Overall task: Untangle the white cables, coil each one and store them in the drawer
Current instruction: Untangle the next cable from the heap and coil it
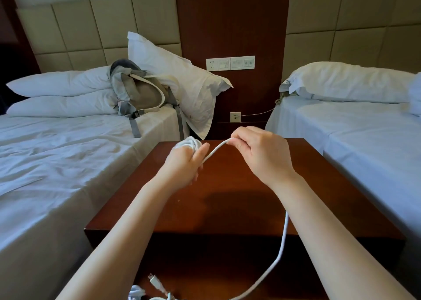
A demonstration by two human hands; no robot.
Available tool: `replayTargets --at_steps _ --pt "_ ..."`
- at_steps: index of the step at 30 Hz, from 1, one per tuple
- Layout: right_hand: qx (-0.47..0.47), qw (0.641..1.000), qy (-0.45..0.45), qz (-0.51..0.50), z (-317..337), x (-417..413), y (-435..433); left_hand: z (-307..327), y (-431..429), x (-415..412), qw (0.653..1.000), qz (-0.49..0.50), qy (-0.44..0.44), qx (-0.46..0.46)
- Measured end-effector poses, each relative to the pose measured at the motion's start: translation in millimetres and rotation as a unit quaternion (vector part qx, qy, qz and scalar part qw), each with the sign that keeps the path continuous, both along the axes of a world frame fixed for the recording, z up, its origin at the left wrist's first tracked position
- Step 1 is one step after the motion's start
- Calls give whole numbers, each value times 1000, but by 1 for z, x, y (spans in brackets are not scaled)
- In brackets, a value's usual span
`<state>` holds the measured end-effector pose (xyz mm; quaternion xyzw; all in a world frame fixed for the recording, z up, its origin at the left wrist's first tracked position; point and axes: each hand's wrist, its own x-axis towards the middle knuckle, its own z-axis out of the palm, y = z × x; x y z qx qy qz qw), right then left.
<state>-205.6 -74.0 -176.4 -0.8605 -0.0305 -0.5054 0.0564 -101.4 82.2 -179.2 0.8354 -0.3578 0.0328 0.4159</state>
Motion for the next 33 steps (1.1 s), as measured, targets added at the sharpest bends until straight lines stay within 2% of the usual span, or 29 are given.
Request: replayTargets --at_steps 2,4,7,12,14,17,21,23,29,30,31,33 --pt "-4 1000 -15 -12 0 -1 -6 6 0 -12 993 -78 92 -5" --pt "-2 1000 -24 -17 -1 -1 -11 12 2 -17 971 -173 167 5" --pt "5 999 -35 3 -2 2 -13 9 5 -17 926 -283 250 11" --pt "56 997 -9 48 -16 10 -10 6 6 -17 835 -383 394 -36" --pt "80 994 34 63 -21 14 -9 6 6 -16 823 -390 408 -53" --pt "74 987 121 70 -20 15 -4 1 6 -13 827 -376 414 -64" --pt "217 930 204 216 -19 12 14 -2 7 -10 815 -380 431 -79" --pt "246 914 195 256 -24 15 22 -2 8 -10 782 -413 459 -84" --pt "280 899 171 290 -25 20 23 -6 -1 -12 630 -516 565 -128" --pt "283 899 167 288 -25 20 21 -6 -3 -12 617 -514 579 -138" --pt "286 901 163 283 -25 20 19 -7 -6 -12 619 -509 581 -142" --pt "290 905 155 268 -26 20 15 -8 -9 -12 662 -481 557 -147"
